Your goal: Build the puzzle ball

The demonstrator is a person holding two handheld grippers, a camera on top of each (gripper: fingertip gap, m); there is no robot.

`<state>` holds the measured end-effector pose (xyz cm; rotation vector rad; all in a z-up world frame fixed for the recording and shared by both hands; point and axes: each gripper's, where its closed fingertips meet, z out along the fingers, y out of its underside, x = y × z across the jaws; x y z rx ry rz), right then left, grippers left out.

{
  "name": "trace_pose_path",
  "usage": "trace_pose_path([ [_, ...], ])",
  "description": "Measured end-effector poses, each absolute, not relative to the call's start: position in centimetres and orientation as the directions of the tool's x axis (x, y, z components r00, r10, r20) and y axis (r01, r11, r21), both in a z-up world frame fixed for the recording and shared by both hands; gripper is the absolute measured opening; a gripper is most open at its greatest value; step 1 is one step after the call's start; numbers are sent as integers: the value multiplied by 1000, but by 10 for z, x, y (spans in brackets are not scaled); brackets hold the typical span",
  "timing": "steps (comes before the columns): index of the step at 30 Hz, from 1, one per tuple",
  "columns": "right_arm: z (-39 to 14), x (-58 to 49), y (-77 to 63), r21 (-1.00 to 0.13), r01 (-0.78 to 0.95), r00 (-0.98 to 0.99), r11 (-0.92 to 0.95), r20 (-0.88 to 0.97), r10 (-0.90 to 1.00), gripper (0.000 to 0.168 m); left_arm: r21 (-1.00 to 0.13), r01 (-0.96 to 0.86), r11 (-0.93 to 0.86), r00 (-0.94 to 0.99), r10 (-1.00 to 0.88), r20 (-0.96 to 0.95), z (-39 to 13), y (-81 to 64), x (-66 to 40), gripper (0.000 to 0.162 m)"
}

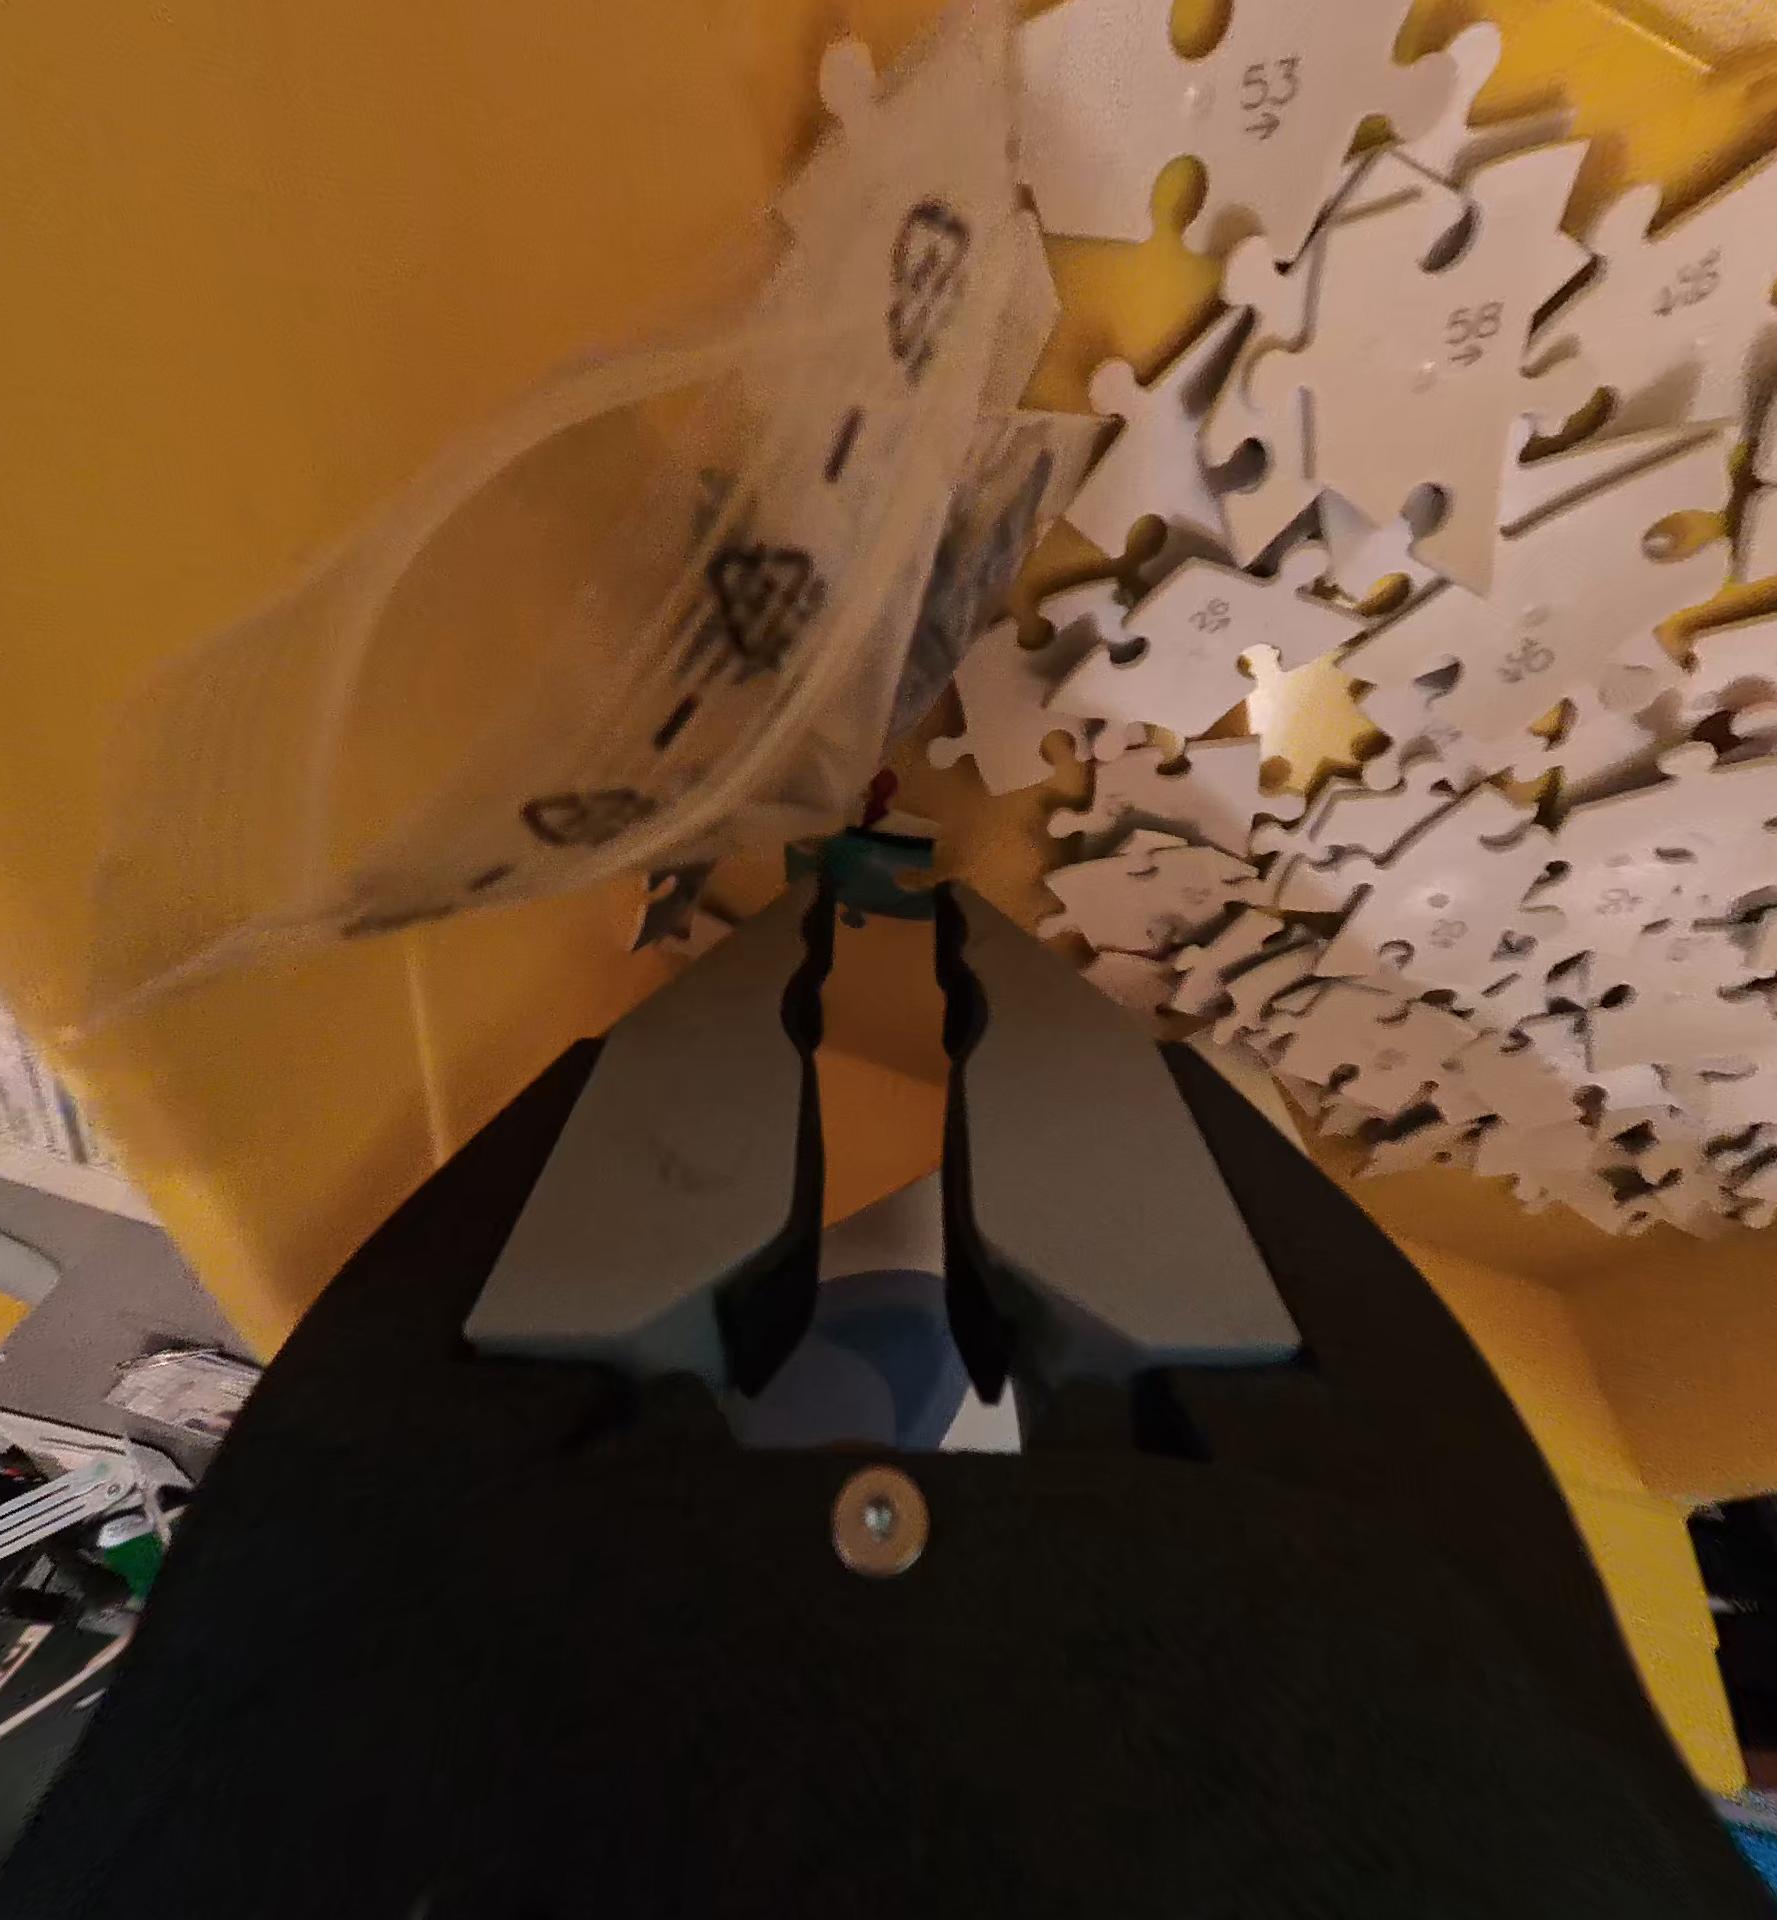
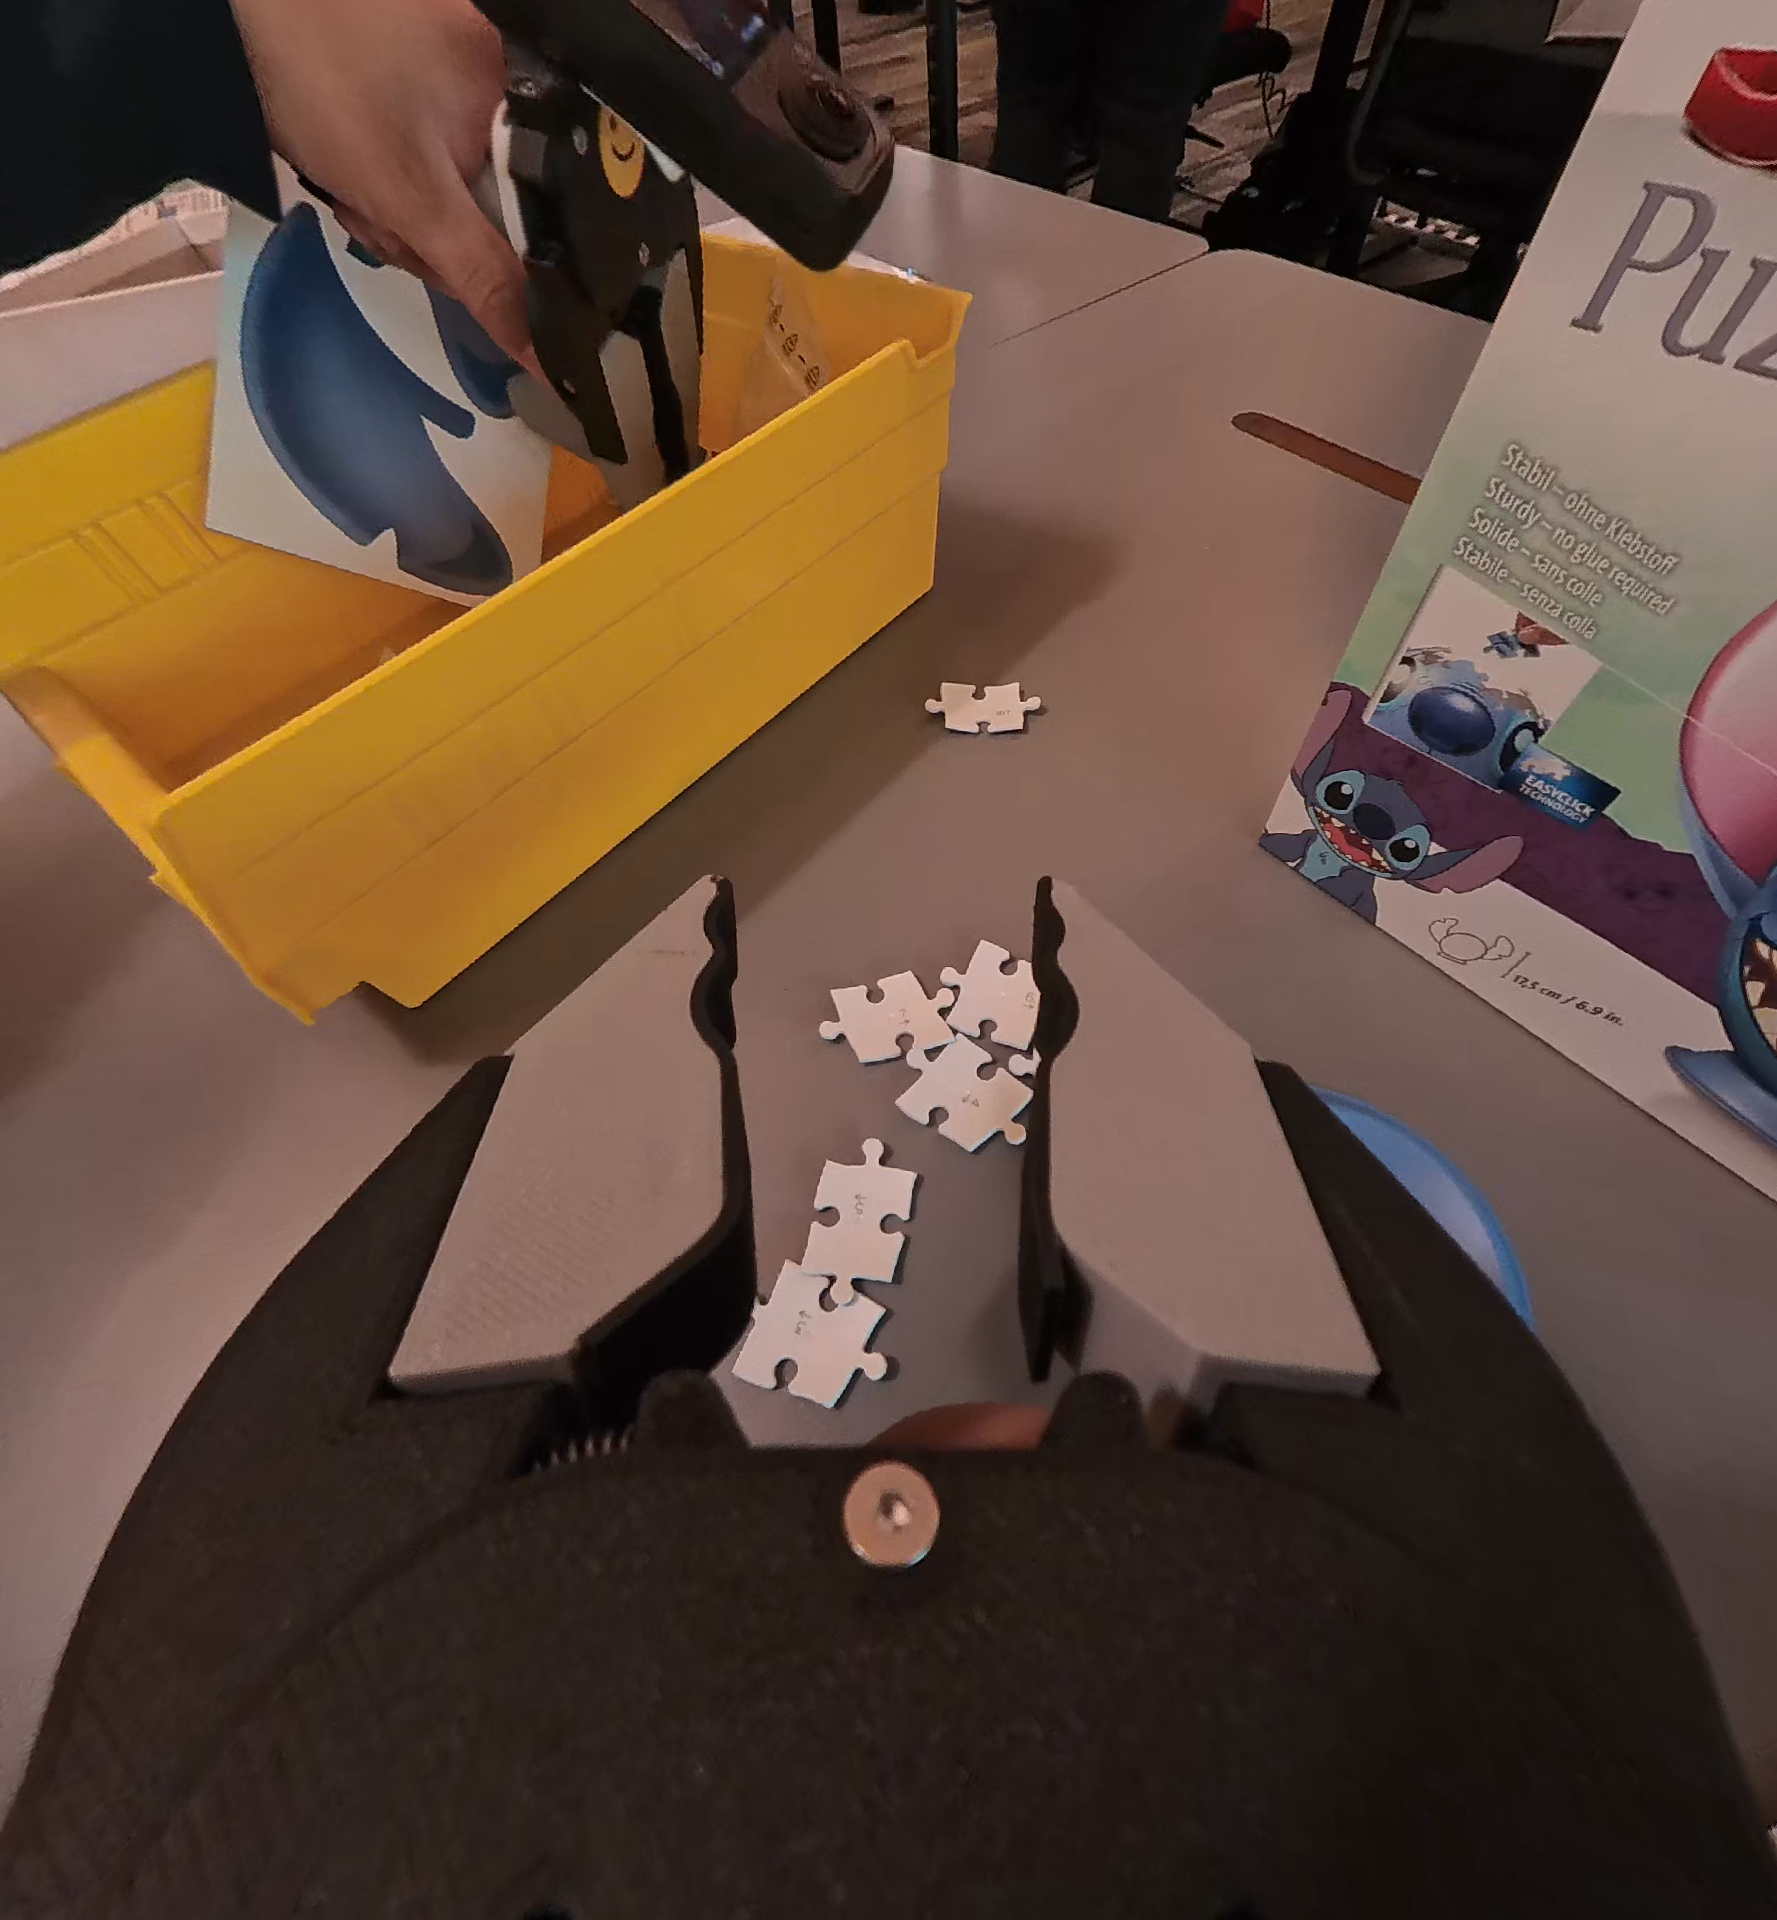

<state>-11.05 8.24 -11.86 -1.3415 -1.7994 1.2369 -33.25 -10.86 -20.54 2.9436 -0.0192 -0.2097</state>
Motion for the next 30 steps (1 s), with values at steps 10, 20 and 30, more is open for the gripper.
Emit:
trace_pose_path([
  [10,-120,-110,80,-907,414,-341,82,-71,937,55,21,27,-999,984,23,-179,-178,-114,-333,0],
  [20,-126,-112,82,-899,431,-332,79,-77,940,55,76,125,-989,942,94,-321,-203,-108,-350,29],
  [30,-117,-109,78,-911,402,-345,87,-63,936,55,5,541,-841,832,534,-148,-207,-99,-342,47],
])
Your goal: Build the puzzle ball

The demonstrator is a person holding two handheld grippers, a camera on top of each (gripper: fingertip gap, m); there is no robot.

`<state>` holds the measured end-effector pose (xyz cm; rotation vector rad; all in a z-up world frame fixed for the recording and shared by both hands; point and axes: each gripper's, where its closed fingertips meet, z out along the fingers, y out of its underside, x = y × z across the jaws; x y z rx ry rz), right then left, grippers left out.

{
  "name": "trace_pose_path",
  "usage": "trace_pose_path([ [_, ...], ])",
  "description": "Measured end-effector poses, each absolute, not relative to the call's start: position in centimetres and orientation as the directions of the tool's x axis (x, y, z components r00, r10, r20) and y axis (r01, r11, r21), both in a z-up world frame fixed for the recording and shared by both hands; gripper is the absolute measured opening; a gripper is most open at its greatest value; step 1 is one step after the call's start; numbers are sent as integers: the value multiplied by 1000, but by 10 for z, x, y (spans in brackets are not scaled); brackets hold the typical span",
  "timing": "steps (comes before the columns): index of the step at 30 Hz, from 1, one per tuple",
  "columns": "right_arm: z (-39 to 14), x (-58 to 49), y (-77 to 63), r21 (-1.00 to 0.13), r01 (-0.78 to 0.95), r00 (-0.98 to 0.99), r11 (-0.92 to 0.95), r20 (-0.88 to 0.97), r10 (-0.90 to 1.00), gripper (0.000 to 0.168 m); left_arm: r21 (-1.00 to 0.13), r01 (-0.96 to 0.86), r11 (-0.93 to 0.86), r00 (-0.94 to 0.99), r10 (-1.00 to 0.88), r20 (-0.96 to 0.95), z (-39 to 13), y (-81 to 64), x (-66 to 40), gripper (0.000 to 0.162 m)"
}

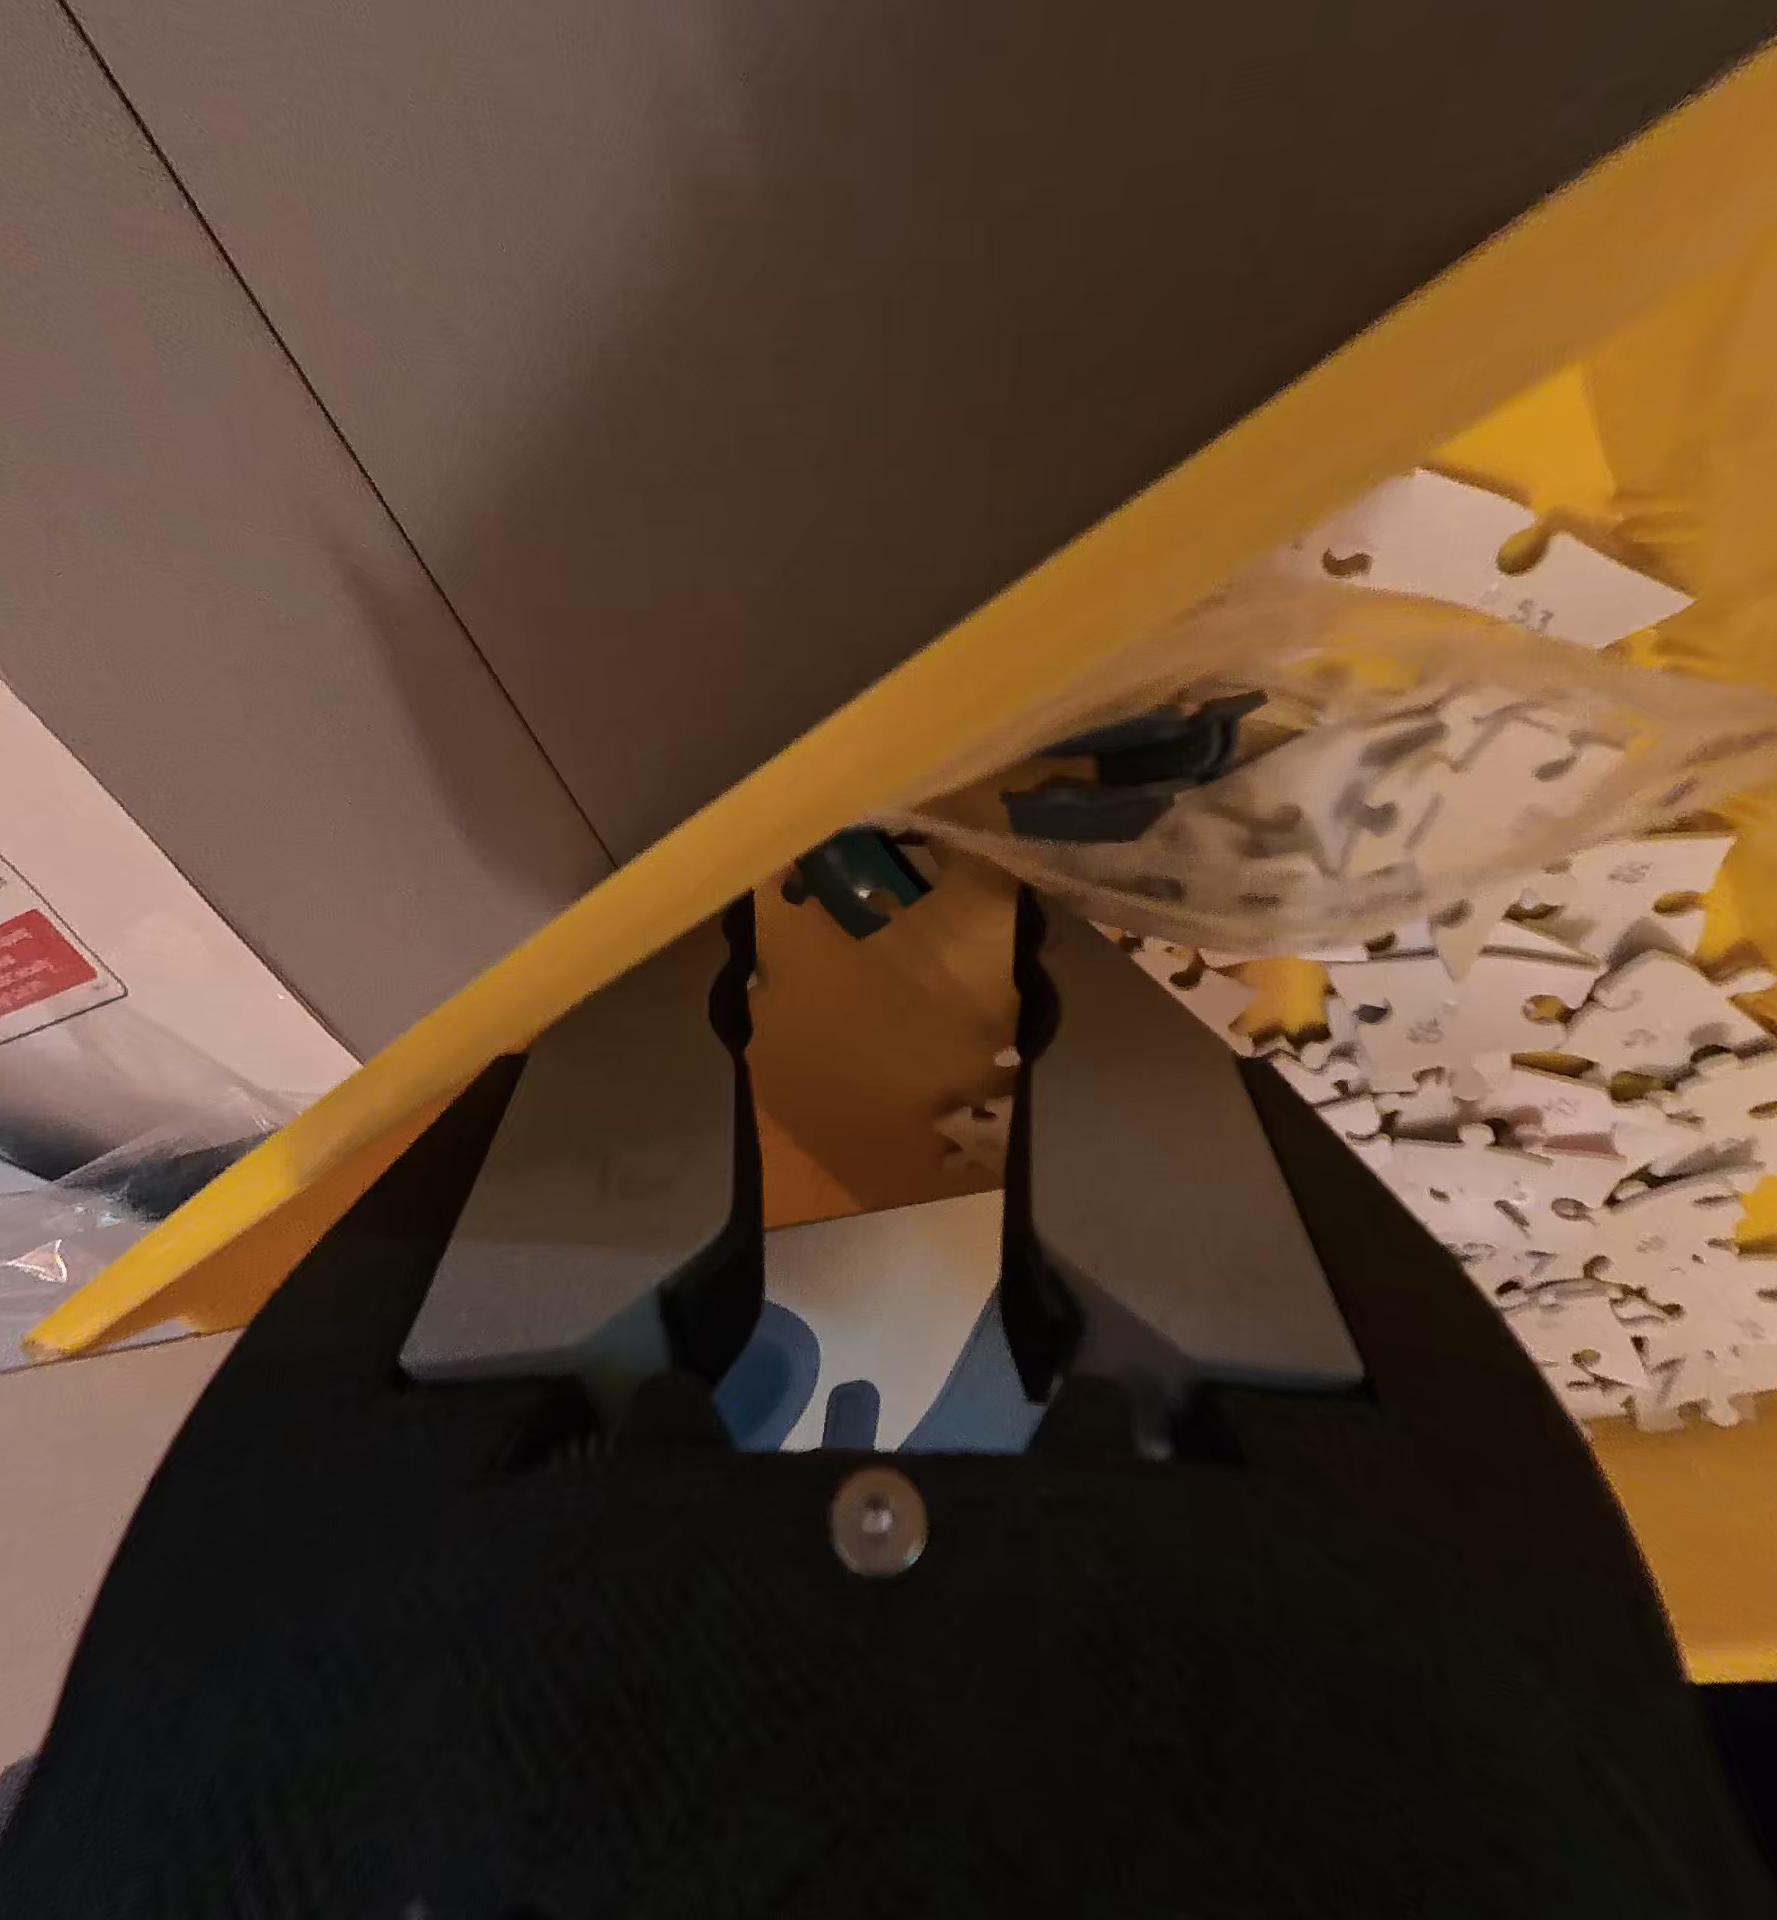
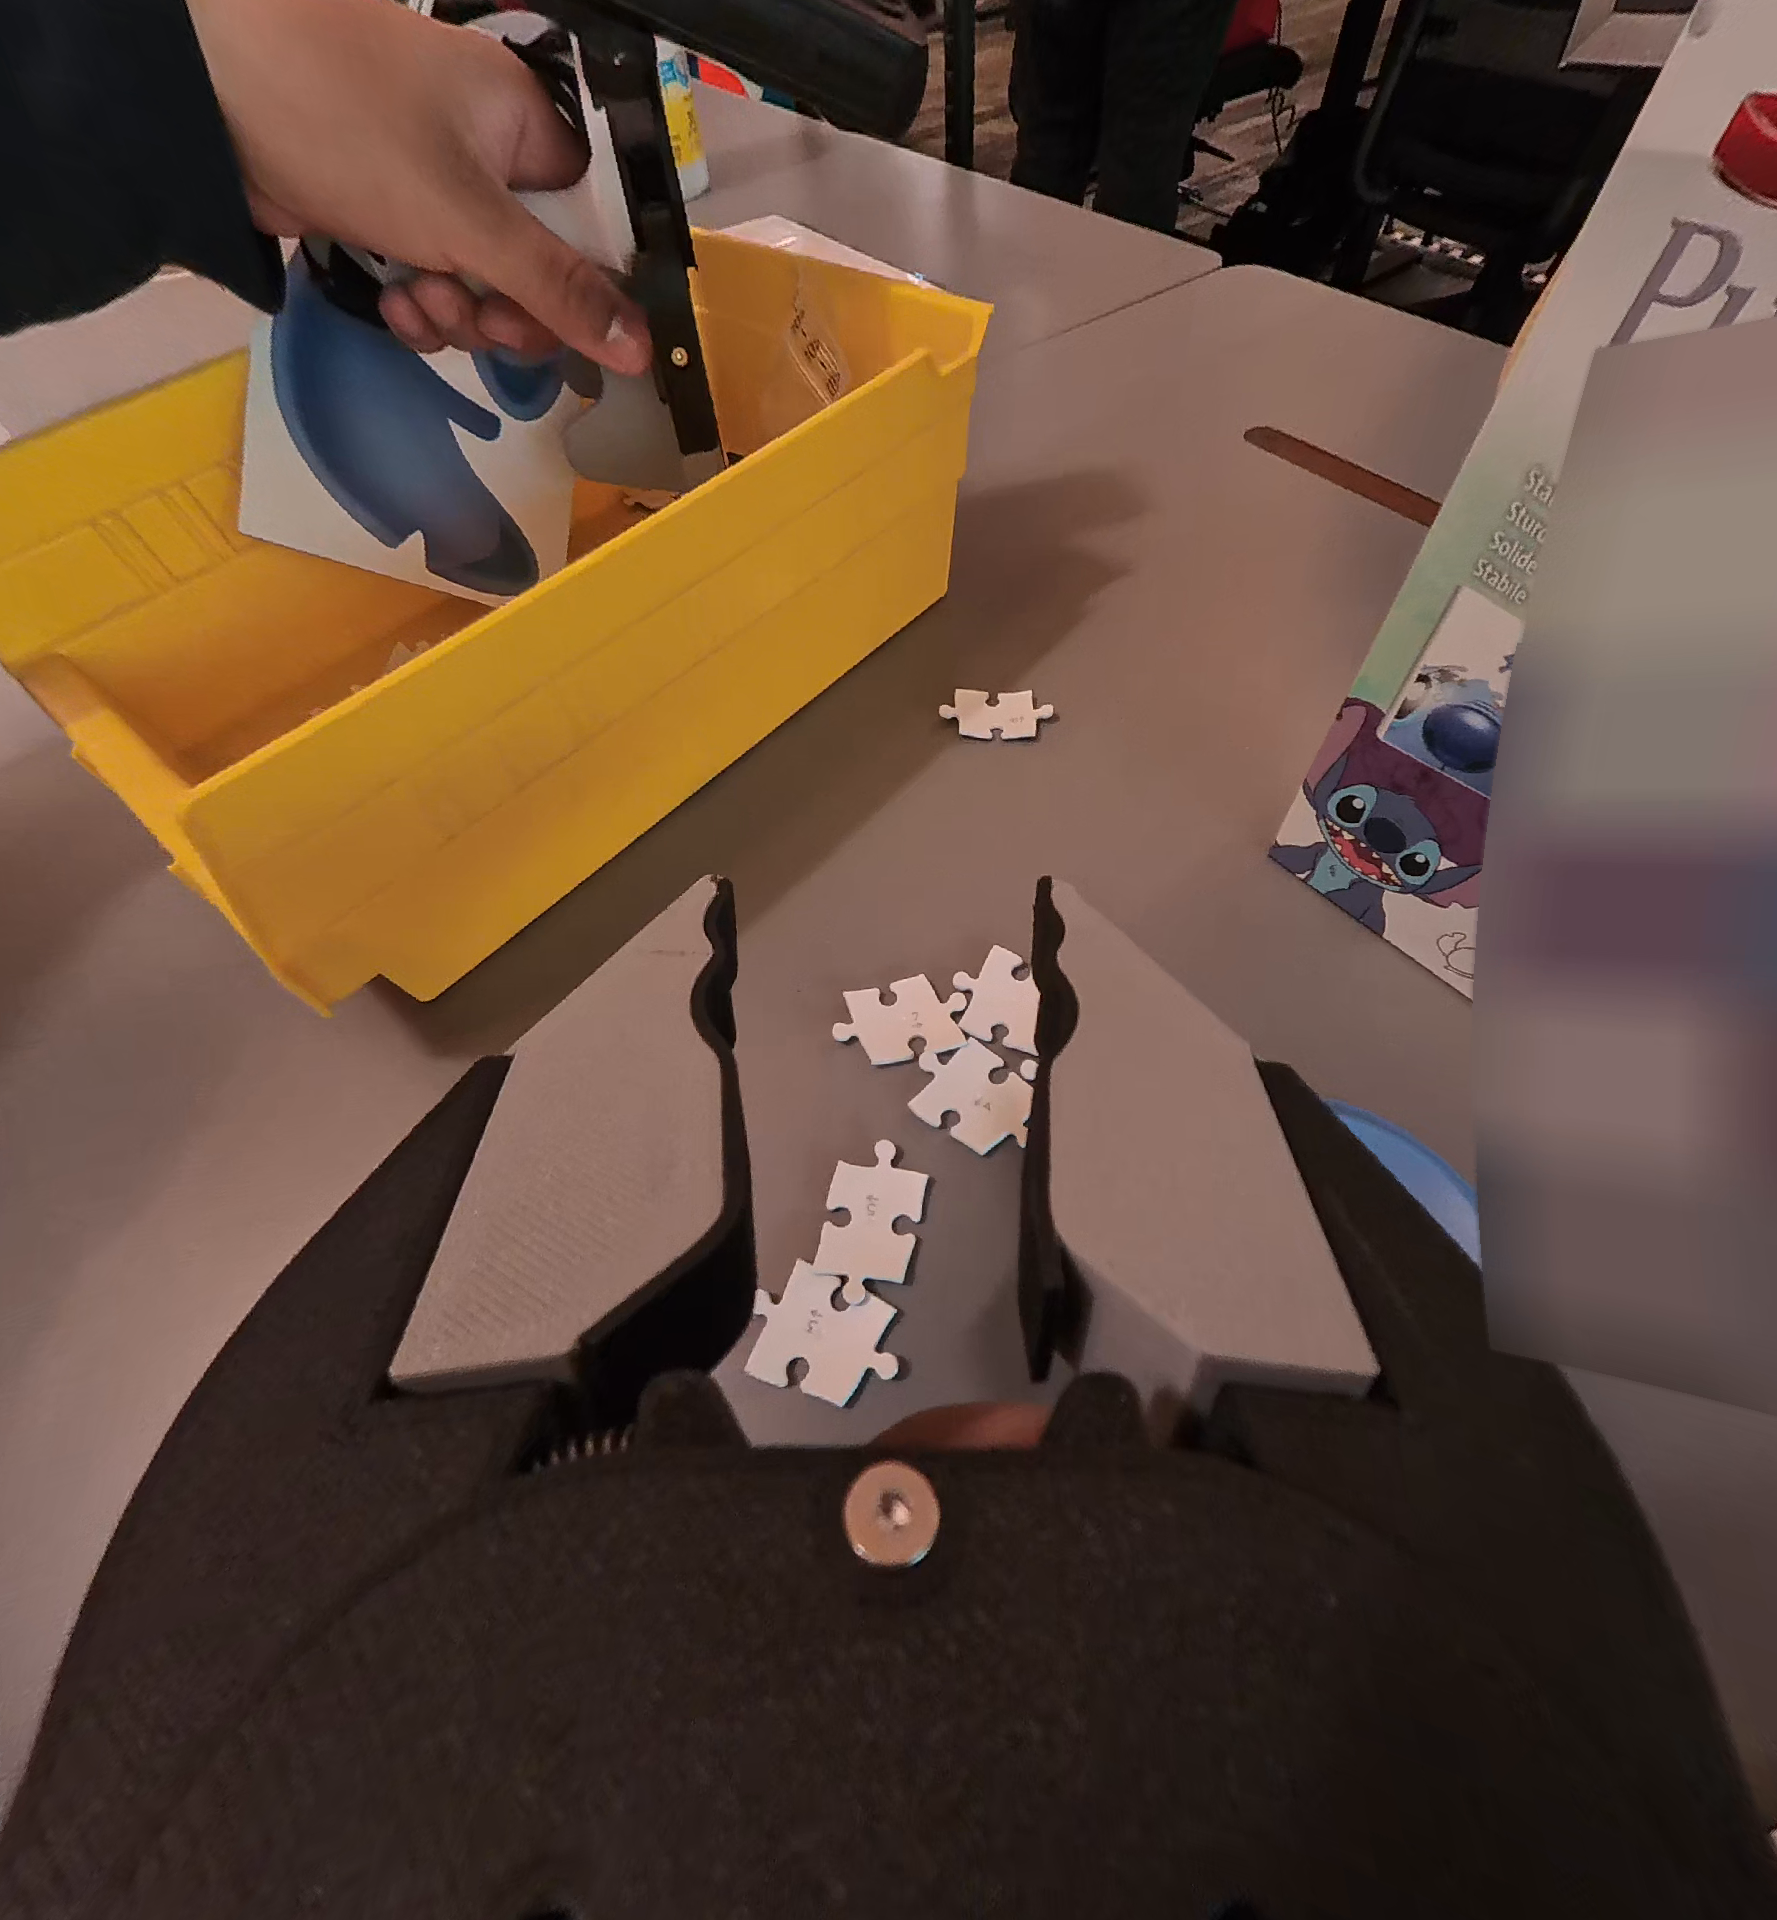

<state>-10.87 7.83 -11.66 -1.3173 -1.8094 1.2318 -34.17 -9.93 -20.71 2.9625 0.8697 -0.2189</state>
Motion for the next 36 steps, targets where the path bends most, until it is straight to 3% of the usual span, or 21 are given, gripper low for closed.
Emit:
trace_pose_path([
  [6,-111,-107,76,-919,384,-351,85,-60,934,55,-6,569,-822,809,561,-177,-206,-101,-344,52],
  [12,-104,-104,74,-927,364,-355,85,-54,933,54,-52,664,-746,742,666,-79,-209,-99,-347,27],
  [33,-103,-103,74,-930,360,-357,80,-58,932,54,-134,651,-748,749,661,-52,-205,-96,-348,29],
  [34,-102,-103,74,-929,360,-357,80,-58,932,54,-135,635,-761,760,646,-66,-202,-96,-348,12],
  [36,-102,-103,74,-930,359,-359,83,-55,932,54,-154,596,-788,783,613,-101,-192,-95,-346,0],
])
